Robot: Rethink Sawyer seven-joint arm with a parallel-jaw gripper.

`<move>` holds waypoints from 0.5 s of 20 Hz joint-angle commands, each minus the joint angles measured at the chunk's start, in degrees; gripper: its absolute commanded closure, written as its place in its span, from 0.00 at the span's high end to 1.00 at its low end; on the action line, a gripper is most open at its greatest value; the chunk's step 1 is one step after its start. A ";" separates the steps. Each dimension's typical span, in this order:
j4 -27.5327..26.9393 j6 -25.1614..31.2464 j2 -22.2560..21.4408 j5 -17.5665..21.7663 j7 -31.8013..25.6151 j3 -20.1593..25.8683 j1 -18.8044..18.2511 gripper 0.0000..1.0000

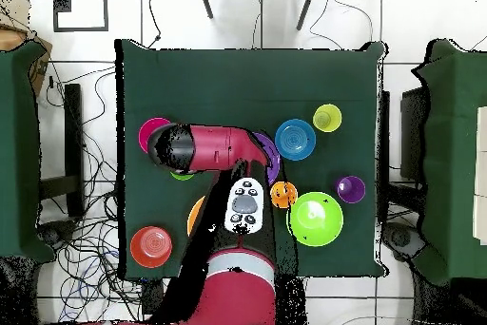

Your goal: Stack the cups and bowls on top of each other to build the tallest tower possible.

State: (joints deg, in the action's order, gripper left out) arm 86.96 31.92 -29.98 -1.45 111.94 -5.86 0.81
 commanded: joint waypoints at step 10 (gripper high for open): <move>-1.57 1.08 6.22 3.92 0.64 3.95 0.87 1.00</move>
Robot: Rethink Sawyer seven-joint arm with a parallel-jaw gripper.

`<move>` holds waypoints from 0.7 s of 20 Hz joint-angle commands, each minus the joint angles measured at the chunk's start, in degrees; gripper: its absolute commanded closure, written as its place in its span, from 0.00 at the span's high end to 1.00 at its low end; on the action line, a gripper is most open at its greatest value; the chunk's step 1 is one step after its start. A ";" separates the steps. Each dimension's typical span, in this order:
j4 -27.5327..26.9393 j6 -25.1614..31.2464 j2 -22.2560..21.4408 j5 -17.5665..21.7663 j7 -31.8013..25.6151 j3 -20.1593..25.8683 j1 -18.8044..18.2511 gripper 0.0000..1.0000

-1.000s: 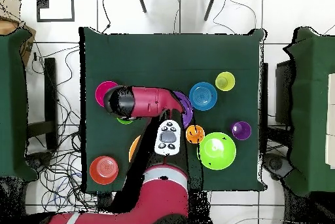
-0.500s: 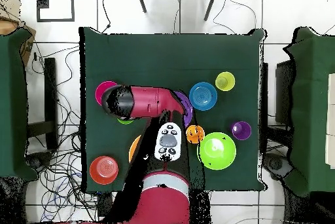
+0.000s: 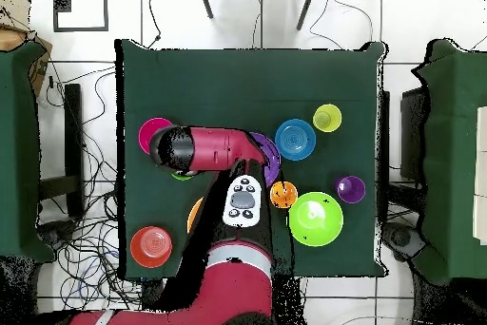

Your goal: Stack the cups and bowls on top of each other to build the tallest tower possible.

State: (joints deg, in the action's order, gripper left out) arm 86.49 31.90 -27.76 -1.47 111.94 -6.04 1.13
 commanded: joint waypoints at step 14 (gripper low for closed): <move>0.49 0.30 3.96 5.13 0.09 3.87 1.40 1.00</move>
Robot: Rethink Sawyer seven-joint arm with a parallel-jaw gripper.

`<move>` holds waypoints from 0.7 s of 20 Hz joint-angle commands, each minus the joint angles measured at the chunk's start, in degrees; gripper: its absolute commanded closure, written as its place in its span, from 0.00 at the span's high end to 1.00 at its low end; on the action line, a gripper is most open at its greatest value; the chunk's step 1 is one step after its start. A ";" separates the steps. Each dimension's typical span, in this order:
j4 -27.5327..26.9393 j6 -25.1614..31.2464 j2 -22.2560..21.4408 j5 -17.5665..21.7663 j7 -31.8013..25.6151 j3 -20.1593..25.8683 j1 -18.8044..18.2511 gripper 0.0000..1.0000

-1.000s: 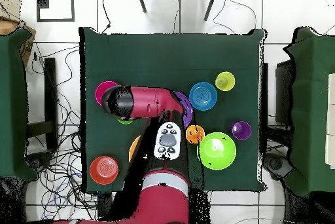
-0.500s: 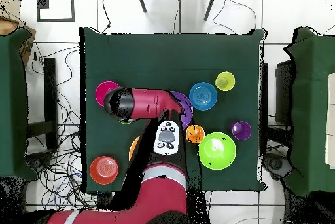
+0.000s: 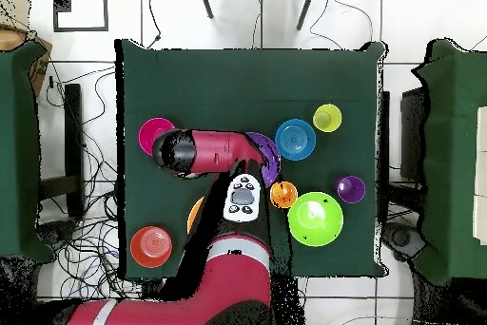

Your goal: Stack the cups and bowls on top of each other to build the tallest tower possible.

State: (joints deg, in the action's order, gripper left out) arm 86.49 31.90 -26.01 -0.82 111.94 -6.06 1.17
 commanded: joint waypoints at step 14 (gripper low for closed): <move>-4.10 3.53 5.17 4.75 2.05 1.21 4.43 1.00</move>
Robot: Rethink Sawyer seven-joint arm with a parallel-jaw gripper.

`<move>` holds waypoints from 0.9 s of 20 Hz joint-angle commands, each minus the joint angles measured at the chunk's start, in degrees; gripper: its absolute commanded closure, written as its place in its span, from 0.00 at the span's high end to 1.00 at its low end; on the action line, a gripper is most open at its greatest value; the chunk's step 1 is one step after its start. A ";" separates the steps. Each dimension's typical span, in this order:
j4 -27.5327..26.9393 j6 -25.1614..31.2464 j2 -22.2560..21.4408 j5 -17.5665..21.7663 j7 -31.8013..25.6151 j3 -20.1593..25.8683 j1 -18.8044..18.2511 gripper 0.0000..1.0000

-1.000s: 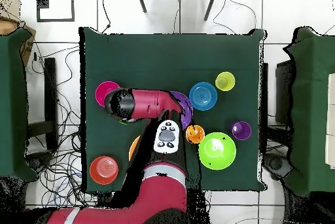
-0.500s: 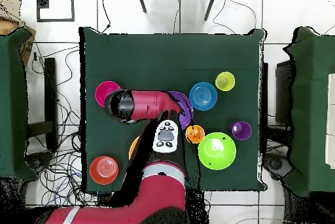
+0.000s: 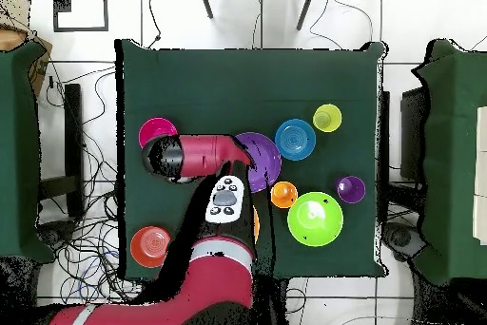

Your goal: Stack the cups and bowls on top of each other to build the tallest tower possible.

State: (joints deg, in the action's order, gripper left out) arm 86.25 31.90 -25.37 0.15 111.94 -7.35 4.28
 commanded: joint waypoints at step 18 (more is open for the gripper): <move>-1.13 -1.76 3.34 3.12 1.33 4.19 -0.98 1.00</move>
State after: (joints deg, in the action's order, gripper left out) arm 85.77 31.90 -24.23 0.14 111.94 -7.45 4.36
